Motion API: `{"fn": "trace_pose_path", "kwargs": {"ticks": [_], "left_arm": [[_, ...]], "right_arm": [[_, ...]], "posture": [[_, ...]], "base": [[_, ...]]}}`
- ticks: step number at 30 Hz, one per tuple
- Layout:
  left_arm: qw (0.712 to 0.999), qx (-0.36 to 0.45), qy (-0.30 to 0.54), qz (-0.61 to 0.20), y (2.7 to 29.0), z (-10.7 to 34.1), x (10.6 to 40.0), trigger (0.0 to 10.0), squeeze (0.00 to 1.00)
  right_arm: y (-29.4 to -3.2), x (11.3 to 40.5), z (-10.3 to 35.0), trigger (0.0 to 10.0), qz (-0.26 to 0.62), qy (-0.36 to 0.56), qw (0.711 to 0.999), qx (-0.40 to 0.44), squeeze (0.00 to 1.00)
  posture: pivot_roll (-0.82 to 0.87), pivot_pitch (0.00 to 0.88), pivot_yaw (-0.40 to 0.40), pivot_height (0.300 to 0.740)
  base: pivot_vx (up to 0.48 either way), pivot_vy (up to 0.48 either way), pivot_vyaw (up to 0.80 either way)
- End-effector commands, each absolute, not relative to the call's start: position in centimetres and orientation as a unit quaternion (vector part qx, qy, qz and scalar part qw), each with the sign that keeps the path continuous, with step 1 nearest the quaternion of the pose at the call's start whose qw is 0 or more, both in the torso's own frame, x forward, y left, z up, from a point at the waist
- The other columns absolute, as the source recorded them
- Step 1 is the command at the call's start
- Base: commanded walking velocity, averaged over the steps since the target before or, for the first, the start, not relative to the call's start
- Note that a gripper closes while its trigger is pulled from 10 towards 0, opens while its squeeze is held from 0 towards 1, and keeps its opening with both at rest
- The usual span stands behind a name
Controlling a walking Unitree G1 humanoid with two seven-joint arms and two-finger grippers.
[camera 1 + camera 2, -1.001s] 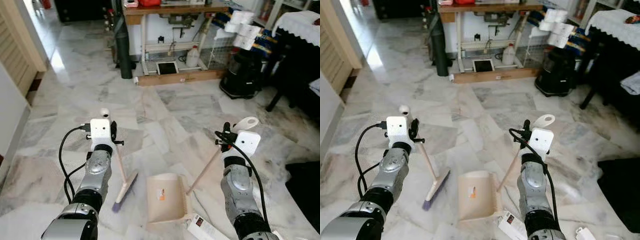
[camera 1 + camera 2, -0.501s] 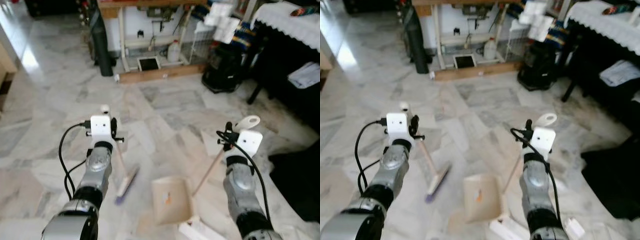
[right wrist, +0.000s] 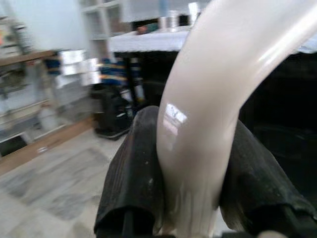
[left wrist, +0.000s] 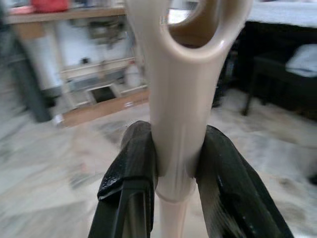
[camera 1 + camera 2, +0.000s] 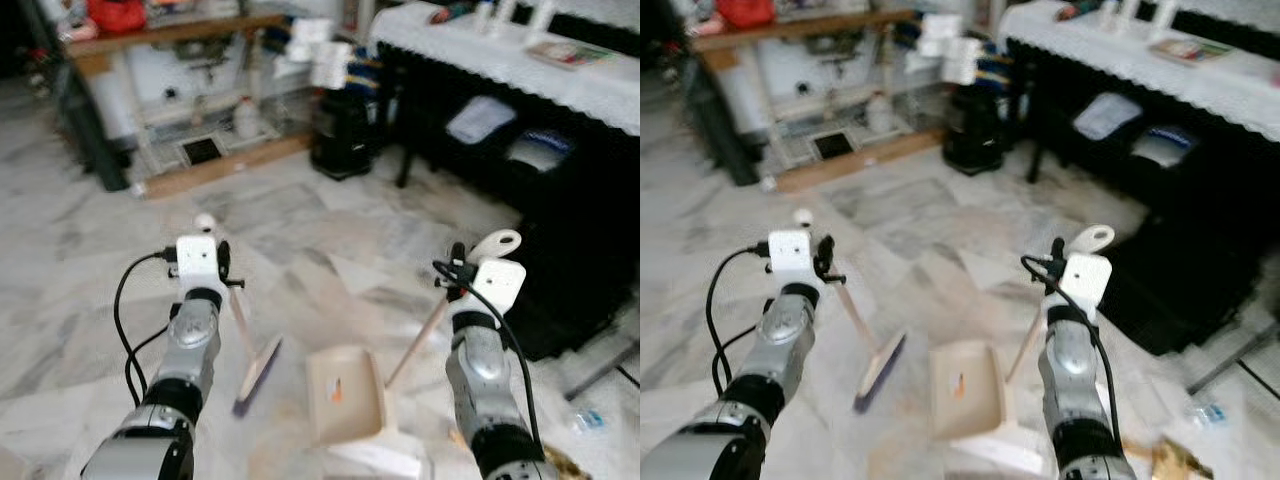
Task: Sweep floor
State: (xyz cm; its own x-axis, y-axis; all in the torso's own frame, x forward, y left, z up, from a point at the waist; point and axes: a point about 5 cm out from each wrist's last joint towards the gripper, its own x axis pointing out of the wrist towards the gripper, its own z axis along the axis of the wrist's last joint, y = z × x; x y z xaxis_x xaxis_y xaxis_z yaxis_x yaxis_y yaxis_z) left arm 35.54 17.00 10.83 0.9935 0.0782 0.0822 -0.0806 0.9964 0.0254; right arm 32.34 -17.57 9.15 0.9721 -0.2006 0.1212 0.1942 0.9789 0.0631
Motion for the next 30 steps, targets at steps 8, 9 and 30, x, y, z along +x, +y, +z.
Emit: {"fn": "trace_pose_path", "kwargs": {"ticks": [8,9,30], "left_arm": [[0.996,0.016,-0.075,0.038,17.0,12.4,36.05,10.0,0.0],[0.996,0.016,-0.075,0.038,16.99,12.4,36.05,10.0,0.0],[0.996,0.017,-0.077,0.041,17.02,12.44,36.03,10.0,0.0]], "right_arm": [[-17.51,32.8,10.29,10.0,-0.099,-0.086,0.991,0.03,0.0],[-17.52,32.8,10.29,10.0,-0.099,-0.086,0.991,0.03,0.0],[-17.51,32.82,10.29,10.0,-0.097,-0.085,0.991,0.03,0.0]], "posture": [[-0.02,0.0,0.012,0.74],[-0.02,0.0,0.012,0.74],[-0.02,0.0,0.009,0.74]], "base": [[0.0,0.0,-0.77],[0.0,0.0,-0.77],[0.0,-0.098,-0.76]]}}
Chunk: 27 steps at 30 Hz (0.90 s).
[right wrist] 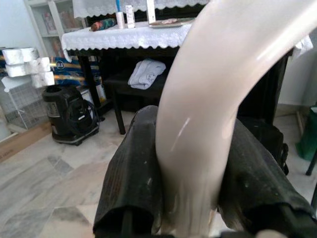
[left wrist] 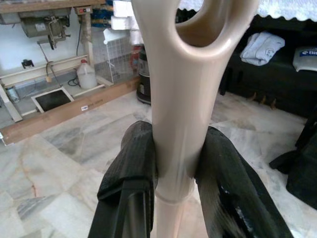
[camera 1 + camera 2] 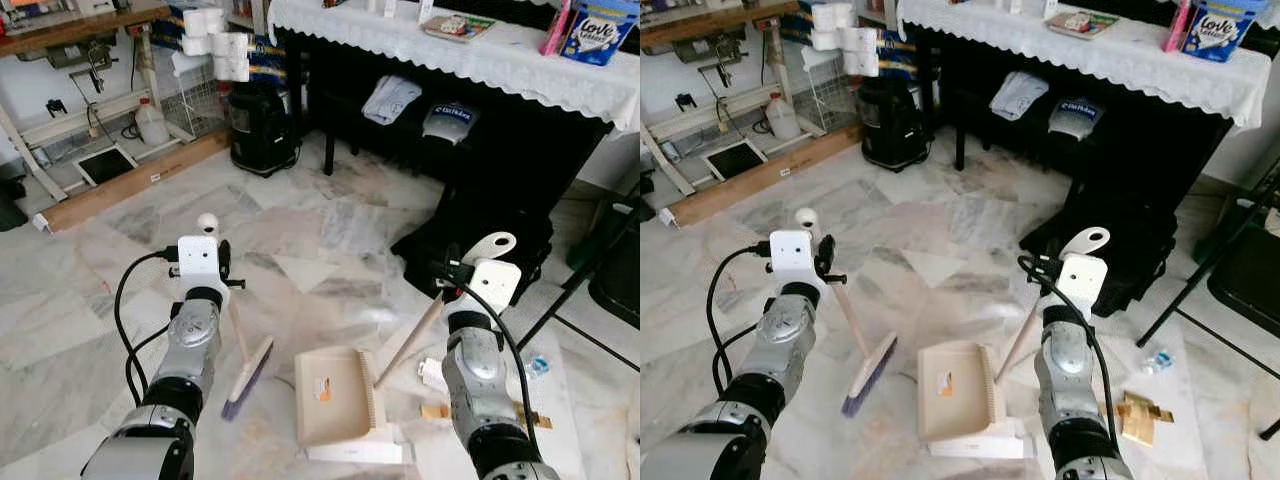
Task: Sweep floor
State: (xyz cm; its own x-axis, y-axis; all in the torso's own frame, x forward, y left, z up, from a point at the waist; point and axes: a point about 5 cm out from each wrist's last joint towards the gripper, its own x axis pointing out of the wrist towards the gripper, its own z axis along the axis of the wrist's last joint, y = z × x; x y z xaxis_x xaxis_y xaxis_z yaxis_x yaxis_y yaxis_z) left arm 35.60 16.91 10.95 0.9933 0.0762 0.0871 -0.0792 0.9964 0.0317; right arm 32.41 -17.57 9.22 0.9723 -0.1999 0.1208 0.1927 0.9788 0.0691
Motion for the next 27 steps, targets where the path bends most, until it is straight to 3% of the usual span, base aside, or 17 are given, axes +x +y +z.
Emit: {"fn": "trace_pose_path", "kwargs": {"ticks": [1,27], "left_arm": [[0.996,0.017,-0.077,0.041,17.02,12.44,36.03,10.0,0.0],[0.996,0.018,-0.076,0.042,17.1,12.45,36.05,10.0,0.0]], "right_arm": [[-17.51,32.82,10.29,10.0,-0.097,-0.085,0.991,0.03,0.0],[-17.45,32.85,10.36,10.0,-0.095,-0.087,0.991,0.028,0.0]], "posture": [[-0.02,0.0,0.009,0.74],[-0.02,0.0,0.006,0.74]], "base": [[0.0,0.0,-0.76],[0.0,0.0,-0.75]]}}
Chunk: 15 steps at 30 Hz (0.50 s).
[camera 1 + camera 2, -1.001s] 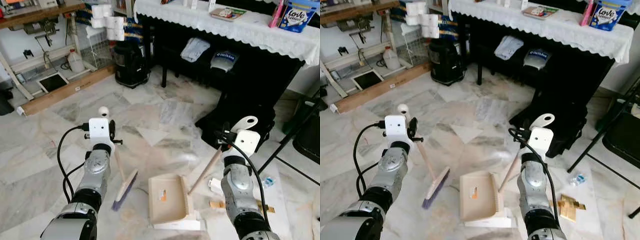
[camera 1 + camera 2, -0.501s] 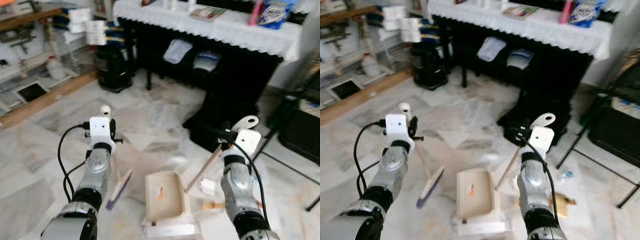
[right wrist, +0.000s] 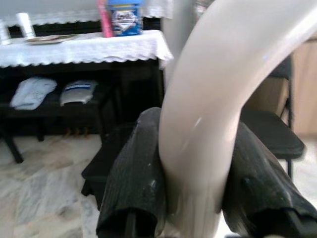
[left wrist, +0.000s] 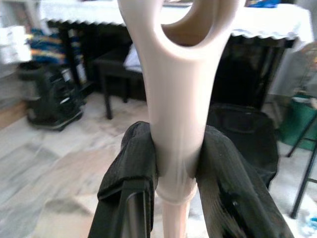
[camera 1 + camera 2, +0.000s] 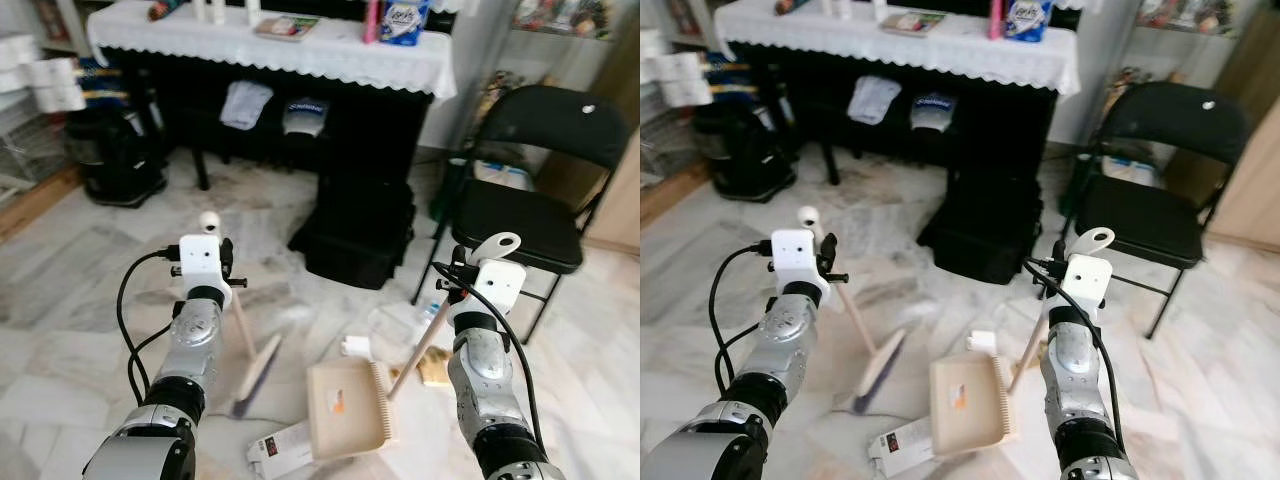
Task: Sweep floor
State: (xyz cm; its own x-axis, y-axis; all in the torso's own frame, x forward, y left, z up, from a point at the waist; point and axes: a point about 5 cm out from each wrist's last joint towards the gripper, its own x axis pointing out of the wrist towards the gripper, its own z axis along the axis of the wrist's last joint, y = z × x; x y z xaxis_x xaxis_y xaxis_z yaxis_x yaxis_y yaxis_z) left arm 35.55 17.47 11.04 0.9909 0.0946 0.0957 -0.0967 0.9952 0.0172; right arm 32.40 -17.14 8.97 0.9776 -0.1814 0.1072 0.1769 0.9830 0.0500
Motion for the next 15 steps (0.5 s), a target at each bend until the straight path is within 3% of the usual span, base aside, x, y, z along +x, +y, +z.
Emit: {"fn": "trace_pose_path", "kwargs": {"ticks": [1,15], "left_arm": [[0.996,0.018,-0.077,0.042,17.11,12.46,36.05,10.0,0.0],[0.996,0.019,-0.077,0.045,17.19,12.41,35.98,10.0,0.0]], "right_arm": [[-17.45,32.84,10.38,10.0,-0.095,-0.088,0.991,0.028,0.0],[-17.61,32.6,10.41,10.0,-0.095,-0.092,0.991,0.024,0.0]], "posture": [[-0.02,0.0,0.006,0.74],[-0.02,0.0,0.003,0.74]], "base": [[0.0,0.0,0.0],[0.0,0.0,0.0]]}}
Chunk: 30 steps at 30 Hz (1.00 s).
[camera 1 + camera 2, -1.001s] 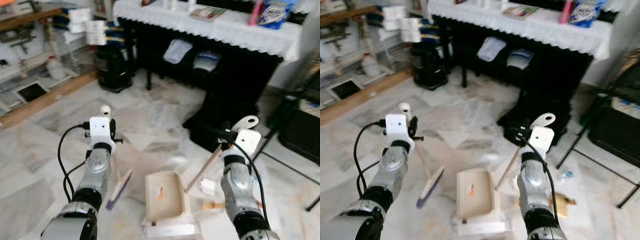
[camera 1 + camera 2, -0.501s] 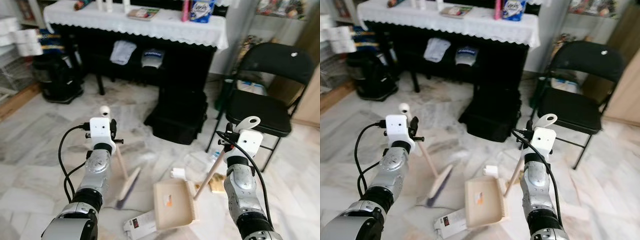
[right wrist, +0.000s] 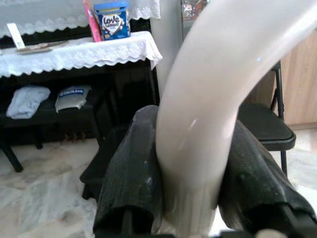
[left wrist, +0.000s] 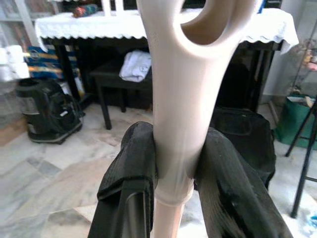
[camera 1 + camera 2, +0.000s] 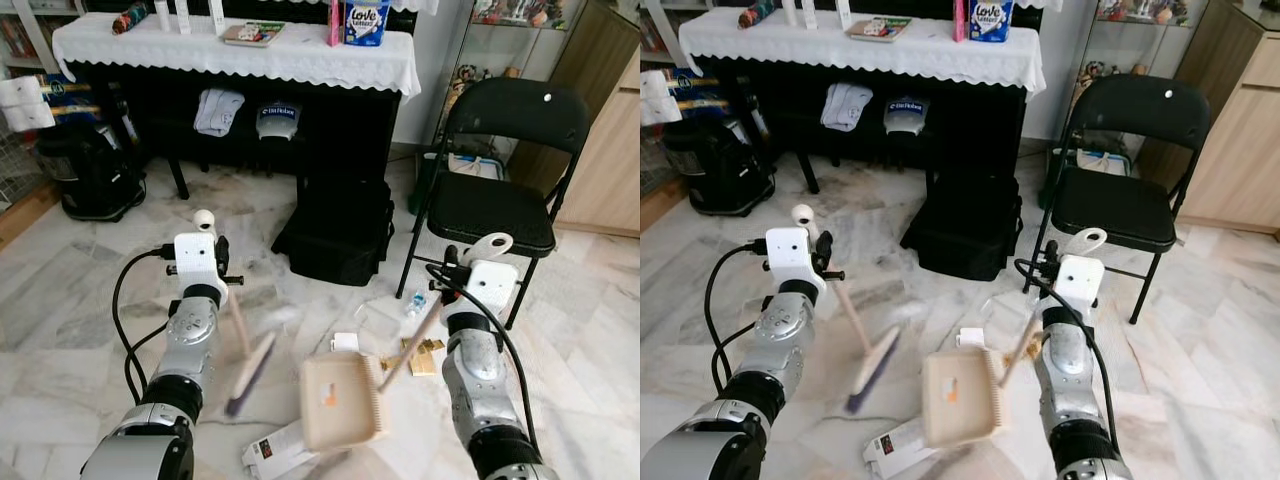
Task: Sweep floor
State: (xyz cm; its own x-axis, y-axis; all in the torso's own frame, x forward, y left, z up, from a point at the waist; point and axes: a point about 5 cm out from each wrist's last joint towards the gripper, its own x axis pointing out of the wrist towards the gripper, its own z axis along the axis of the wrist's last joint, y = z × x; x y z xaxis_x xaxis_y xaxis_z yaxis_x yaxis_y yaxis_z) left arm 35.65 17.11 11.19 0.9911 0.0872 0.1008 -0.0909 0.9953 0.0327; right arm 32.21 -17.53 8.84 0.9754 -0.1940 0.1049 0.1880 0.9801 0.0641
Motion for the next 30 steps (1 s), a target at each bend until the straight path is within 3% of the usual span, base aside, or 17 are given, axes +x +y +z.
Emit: {"fn": "trace_pose_path", "kwargs": {"ticks": [1,24,26,30], "left_arm": [[0.996,0.019,-0.077,0.045,17.2,12.4,36.0,10.0,0.0],[0.996,0.02,-0.076,0.047,17.2,12.4,36.0,10.0,0.0],[0.994,0.035,-0.074,0.067,18.7,12.4,35.8,10.0,0.0],[0.995,0.034,-0.08,0.053,18.2,12.3,35.6,10.0,0.0]], "right_arm": [[-17.6,32.6,10.4,10.0,-0.095,-0.092,0.991,0.024,0.0],[-17.7,32.5,10.4,10.0,-0.096,-0.092,0.991,0.023,0.0],[-21.7,29.2,8.3,10.0,-0.148,-0.055,0.987,-0.027,0.0],[-21.1,29.5,8.9,10.0,-0.134,-0.073,0.988,-0.022,0.0]], "posture": [[-0.02,0.0,0.003,0.74],[-0.02,0.0,0.003,0.74],[-0.04,0.011,-0.001,0.74],[-0.03,0.008,-0.001,0.74]], "base": [[0.0,0.0,0.0],[0.0,0.0,0.0],[0.0,0.0,0.0],[0.0,0.0,0.0]]}}
